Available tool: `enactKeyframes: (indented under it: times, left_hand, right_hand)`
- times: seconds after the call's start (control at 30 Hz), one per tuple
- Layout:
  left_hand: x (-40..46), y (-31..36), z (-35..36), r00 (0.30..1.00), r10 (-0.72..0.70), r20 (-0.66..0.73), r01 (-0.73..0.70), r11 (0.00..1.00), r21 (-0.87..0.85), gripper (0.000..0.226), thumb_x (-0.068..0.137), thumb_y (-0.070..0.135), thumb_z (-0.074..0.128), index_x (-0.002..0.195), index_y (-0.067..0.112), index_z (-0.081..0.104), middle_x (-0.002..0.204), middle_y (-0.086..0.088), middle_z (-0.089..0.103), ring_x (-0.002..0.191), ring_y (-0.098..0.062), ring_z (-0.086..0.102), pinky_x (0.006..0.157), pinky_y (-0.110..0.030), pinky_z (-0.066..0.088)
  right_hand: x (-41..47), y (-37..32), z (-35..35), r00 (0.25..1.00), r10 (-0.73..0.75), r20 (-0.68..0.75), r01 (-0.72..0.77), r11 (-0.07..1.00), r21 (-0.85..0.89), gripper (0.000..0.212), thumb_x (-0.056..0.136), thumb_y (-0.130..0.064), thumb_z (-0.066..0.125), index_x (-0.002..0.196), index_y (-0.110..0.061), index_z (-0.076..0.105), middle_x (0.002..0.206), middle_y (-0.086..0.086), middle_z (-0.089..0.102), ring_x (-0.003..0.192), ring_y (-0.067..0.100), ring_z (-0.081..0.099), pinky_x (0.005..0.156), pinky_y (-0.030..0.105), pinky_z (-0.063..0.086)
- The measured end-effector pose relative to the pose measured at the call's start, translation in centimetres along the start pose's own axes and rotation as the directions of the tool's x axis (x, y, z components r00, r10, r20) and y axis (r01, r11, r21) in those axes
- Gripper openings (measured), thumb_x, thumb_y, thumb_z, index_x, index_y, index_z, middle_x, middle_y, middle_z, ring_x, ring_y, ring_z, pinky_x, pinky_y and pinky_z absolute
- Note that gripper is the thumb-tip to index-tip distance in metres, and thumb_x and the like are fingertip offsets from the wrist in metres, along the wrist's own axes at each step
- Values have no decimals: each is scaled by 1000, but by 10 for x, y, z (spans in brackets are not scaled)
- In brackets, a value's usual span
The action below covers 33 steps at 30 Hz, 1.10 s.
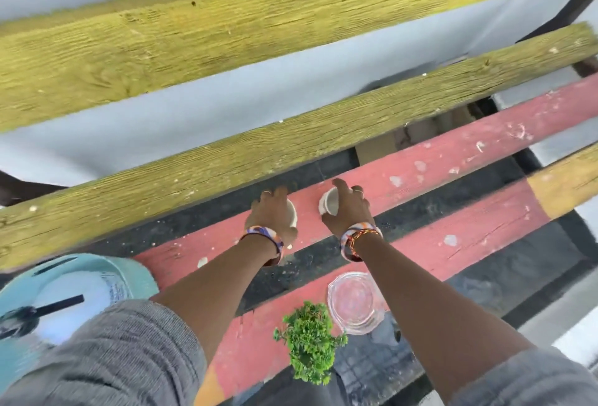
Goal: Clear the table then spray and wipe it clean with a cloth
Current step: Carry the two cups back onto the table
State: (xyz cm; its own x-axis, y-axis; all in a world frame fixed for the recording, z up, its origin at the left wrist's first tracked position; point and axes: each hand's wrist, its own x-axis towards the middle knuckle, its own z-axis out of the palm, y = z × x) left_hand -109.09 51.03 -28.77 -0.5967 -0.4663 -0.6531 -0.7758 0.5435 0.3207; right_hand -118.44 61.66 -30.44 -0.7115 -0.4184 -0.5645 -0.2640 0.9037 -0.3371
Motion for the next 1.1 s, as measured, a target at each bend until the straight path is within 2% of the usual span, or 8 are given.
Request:
enactKeyframes:
  times: [0.1,0.23,0.33,0.47,0.67,0.83,1.0,1.1]
  left_hand:
    - [-19,-11,-19,994,13,-111,-27,992,-125,71,74,11,67,133,3,28,131,-18,45,121,-36,47,93,-41,45]
    - [-63,-40,-52,954,82,-289,-148,966,-213,64,73,10,67,129,13,35,126,-16,40,114,-36,47,88,-38,45]
    - [-113,-76,-76,906,124,-405,-246,932,-265,64,74,12,67,131,24,39,127,-15,39,113,-34,48,89,-30,42]
    - [-202,-139,-98,831,154,-534,-338,903,-266,66,76,22,69,134,24,39,127,-15,46,115,-31,50,87,-24,38]
    - [-352,-267,-124,645,-28,-763,-298,911,-286,73,73,36,71,135,20,37,126,-11,58,116,-31,55,92,-31,43]
    - [-446,-375,-144,518,-254,-817,-196,894,-402,81,71,34,75,137,13,33,132,-12,53,122,-30,49,98,-33,40]
    - [-509,-473,-148,374,-425,-824,-120,859,-497,72,68,33,77,128,7,45,125,-15,59,117,-33,54,93,-37,45]
    - [-530,-528,-148,317,-505,-803,-72,831,-551,71,70,33,76,129,8,44,125,-15,58,117,-34,52,92,-37,44]
  right_hand:
    - [-16,-10,-3,999,21,-47,-18,998,54,71,81,-18,65,140,-15,26,132,18,42,123,41,45,98,46,43]
    - [-50,-41,-8,991,15,-131,4,989,148,70,77,-21,71,133,-8,31,129,17,49,119,39,49,97,44,45]
    - [-94,-76,-6,973,-25,-227,75,974,216,63,76,-28,70,128,-11,40,121,16,55,114,38,53,93,42,48]
    - [-170,-129,8,928,-135,-348,224,947,229,58,76,-32,70,125,-14,44,118,16,56,107,37,56,89,40,49]
    - [-297,-237,59,859,-326,-395,432,875,219,67,75,-32,71,135,-22,44,129,16,49,119,36,50,98,40,43]
    - [-388,-336,116,770,-528,-358,620,751,226,67,74,-31,74,134,-17,47,130,15,52,121,32,50,100,36,41]
    - [-453,-425,179,692,-666,-278,721,648,244,73,71,-32,76,133,-13,44,130,10,55,119,27,54,100,33,43]
    - [-479,-469,214,644,-734,-217,764,600,238,70,73,-31,75,134,-13,44,131,10,52,119,27,52,96,30,42]
